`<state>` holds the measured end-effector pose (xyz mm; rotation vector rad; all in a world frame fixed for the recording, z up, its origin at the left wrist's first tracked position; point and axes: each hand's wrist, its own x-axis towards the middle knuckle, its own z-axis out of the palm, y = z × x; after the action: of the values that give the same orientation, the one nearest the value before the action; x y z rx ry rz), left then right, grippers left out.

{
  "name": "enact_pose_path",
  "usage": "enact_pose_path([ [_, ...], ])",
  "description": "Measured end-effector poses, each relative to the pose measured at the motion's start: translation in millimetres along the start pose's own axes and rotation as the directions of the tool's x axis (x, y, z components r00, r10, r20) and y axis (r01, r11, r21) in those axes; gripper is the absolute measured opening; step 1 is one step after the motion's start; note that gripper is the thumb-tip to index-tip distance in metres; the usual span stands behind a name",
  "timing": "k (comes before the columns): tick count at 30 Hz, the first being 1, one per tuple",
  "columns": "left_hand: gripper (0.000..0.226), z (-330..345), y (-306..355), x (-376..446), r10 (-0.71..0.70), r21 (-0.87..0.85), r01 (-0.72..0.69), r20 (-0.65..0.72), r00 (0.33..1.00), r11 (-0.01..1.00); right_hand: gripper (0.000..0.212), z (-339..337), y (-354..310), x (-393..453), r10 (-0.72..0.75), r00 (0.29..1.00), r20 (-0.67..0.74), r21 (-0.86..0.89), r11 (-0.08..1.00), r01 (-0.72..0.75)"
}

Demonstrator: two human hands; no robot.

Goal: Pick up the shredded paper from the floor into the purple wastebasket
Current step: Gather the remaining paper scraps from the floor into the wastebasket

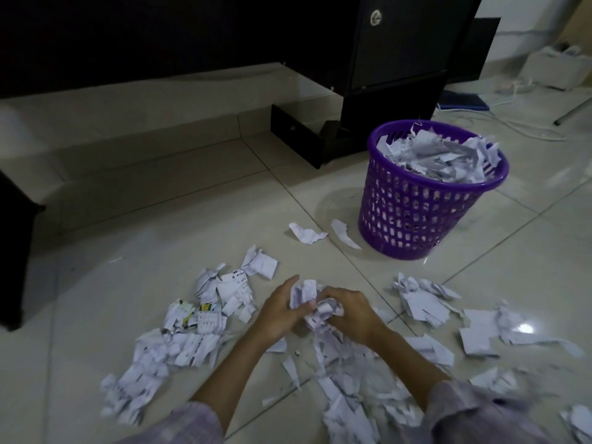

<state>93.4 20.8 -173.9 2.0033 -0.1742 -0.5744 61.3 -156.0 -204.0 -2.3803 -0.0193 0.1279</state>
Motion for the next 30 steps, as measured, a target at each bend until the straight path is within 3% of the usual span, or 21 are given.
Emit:
enact_pose_path([
  [4, 0.062, 10, 11, -9, -0.022, -0.214, 0.047, 0.117, 0.993, 0.976, 0.034, -16, -18, -11, 0.013, 1.000, 0.004, 0.164, 0.986, -0.013],
  [7, 0.039, 16, 20, -15, -0.064, -0.393, 0.124, 0.162, 0.985, 0.911, 0.040, -19, -23, -17, 0.023, 1.000, -0.014, 0.221, 0.975, -0.019],
  [12, 0.042, 32, 23, -18, -0.143, -0.544, 0.245, 0.223, 0.964, 0.802, 0.046, -16, -26, -28, 0.021, 1.000, 0.017, 0.250, 0.968, -0.025],
  [19, 0.024, 38, 12, -16, -0.197, -0.477, 0.157, -0.036, 0.980, 0.865, 0.064, -18, -29, -40, -0.016, 0.990, 0.139, 0.255, 0.967, -0.020],
  [22, 0.021, 33, 8, -18, -0.158, -0.420, 0.096, -0.114, 0.981, 0.902, 0.087, -22, -34, -47, -0.016, 0.988, 0.156, 0.112, 0.994, -0.002],
  [26, 0.023, 25, -2, -22, -0.071, -0.258, 0.031, -0.145, 0.987, 0.966, 0.135, -17, -27, -67, 0.051, 0.935, 0.352, -0.187, 0.982, 0.017],
  [30, 0.026, 29, -17, -28, -0.009, -0.079, -0.004, -0.168, 0.986, 0.997, 0.151, -3, -14, -83, 0.159, 0.870, 0.466, -0.430, 0.900, 0.066],
])
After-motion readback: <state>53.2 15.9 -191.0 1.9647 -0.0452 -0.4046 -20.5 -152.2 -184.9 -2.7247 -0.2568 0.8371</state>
